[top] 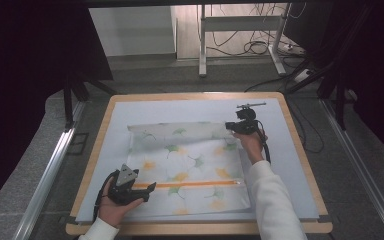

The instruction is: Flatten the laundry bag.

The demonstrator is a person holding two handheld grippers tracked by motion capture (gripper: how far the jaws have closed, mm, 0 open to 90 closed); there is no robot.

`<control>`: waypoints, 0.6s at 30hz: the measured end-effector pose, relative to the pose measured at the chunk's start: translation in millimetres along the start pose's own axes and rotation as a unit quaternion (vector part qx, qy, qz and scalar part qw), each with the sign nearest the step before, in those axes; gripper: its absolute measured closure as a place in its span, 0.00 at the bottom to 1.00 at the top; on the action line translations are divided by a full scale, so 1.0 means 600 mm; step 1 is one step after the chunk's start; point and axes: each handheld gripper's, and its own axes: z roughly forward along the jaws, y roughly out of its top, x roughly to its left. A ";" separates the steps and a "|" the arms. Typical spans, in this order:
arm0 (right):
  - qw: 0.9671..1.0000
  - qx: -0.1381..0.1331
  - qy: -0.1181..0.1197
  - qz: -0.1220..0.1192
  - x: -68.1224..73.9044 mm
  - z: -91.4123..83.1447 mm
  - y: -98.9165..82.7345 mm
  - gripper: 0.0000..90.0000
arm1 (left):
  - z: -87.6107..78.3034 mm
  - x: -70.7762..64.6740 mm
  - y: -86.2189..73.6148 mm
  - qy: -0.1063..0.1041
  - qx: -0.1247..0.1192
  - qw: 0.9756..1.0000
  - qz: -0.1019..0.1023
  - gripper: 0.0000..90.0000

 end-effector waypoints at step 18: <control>0.999 0.003 -0.005 0.037 -0.027 0.018 0.027 0.97 | -0.001 0.000 -0.001 -0.003 -0.001 1.000 -0.001 0.24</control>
